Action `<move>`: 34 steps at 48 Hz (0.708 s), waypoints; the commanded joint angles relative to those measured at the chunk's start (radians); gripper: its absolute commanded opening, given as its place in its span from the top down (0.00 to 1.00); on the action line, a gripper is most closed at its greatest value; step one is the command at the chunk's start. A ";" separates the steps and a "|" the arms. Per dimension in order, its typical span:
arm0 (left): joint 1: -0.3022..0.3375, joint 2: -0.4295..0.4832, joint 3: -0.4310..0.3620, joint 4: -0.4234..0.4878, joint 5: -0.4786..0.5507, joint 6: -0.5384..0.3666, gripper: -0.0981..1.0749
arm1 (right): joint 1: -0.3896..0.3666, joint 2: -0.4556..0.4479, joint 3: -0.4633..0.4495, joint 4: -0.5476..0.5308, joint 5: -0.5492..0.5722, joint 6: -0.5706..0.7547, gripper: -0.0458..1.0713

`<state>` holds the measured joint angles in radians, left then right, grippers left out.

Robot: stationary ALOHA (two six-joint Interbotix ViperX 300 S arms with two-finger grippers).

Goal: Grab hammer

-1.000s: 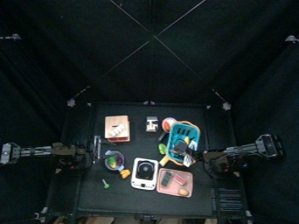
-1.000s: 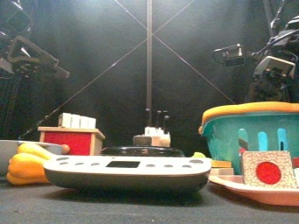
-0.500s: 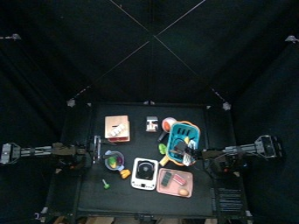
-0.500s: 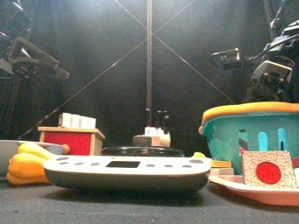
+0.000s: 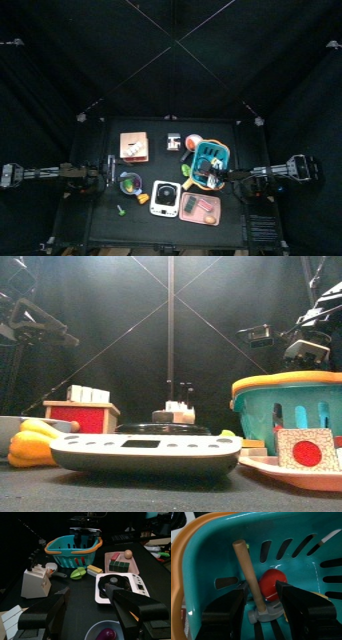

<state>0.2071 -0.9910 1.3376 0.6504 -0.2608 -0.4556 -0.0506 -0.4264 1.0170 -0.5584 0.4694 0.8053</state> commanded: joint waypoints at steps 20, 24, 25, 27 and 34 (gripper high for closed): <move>0.005 0.008 -0.012 0.000 -0.003 0.002 0.12 | -0.041 0.028 -0.008 -0.012 -0.055 0.000 0.21; 0.003 0.008 -0.012 0.000 -0.003 0.002 0.12 | -0.041 0.032 -0.008 -0.012 -0.055 0.000 0.21; 0.003 0.008 -0.012 0.000 -0.003 0.002 0.12 | -0.043 0.034 -0.008 -0.012 -0.055 0.000 0.21; 0.005 0.008 -0.012 0.000 -0.003 0.002 0.12 | -0.043 0.037 -0.006 -0.012 -0.055 0.000 0.22; 0.005 0.008 -0.012 0.000 -0.003 0.003 0.12 | -0.043 0.038 -0.006 -0.012 -0.052 0.000 0.24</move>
<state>0.2086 -0.9910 1.3392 0.6504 -0.2608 -0.4556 -0.0890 -0.3804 1.0186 -0.5691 0.4203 0.8053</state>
